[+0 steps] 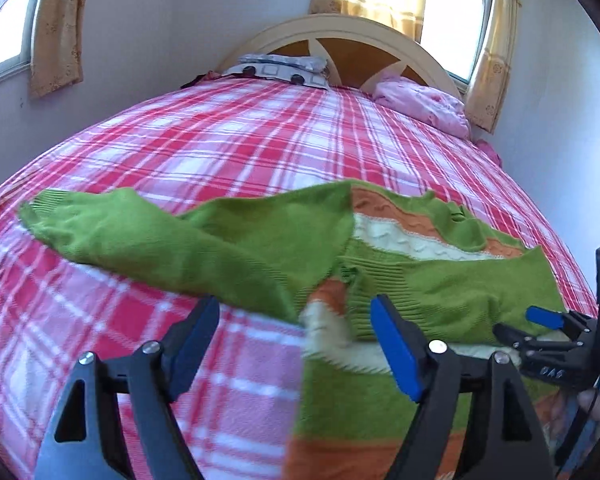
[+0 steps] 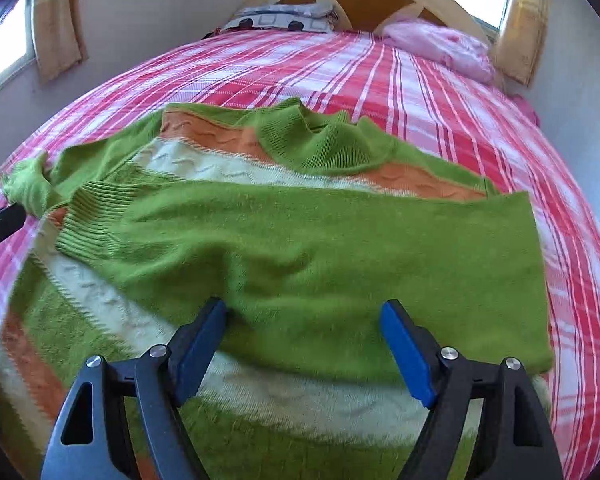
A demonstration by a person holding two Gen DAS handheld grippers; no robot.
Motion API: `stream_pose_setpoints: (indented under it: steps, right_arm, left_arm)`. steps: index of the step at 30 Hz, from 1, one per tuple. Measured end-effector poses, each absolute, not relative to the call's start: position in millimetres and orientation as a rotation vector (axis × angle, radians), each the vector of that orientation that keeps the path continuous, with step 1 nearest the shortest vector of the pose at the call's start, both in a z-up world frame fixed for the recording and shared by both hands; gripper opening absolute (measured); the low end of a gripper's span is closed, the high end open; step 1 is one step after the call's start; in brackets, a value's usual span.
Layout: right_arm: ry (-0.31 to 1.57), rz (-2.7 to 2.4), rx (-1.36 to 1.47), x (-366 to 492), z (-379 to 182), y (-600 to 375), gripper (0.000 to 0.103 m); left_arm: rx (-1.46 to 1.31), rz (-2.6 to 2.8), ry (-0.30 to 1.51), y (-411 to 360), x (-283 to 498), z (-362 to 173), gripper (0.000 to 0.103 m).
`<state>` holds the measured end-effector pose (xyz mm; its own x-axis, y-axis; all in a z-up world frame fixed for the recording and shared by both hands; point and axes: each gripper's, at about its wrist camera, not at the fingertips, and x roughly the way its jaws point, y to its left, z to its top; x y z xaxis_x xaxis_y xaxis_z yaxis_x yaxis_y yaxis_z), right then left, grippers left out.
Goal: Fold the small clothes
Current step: 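Move the left tool toward the other green sleeve cuff, then grasp the other sleeve cuff with the left gripper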
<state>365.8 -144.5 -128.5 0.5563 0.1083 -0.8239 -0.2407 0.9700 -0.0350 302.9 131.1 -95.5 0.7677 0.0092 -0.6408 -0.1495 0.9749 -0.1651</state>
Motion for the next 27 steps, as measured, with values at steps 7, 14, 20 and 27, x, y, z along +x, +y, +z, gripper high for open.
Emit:
stream_pose_setpoints:
  steps: [7,14,20,27]
  right_arm:
    - [0.934,0.36,-0.137,370.3,-131.0,-90.6,0.08]
    - [0.897,0.36,-0.346,345.4,-148.9,-58.1,0.092]
    - [0.894,0.364,-0.31,344.4,-149.8,-64.4,0.094]
    - [0.889,0.36,-0.314,345.9,-149.6,-63.6,0.094]
  left_arm:
    - [-0.208,0.273,0.665,213.0,293.4,-86.2,0.089]
    - [-0.389,0.495,0.684,324.2,281.6,-102.3,0.089]
    - [-0.53,0.535,0.651,366.1,283.4,-111.8,0.087]
    - [-0.649,0.517,0.645,394.1,310.4,-125.5,0.073]
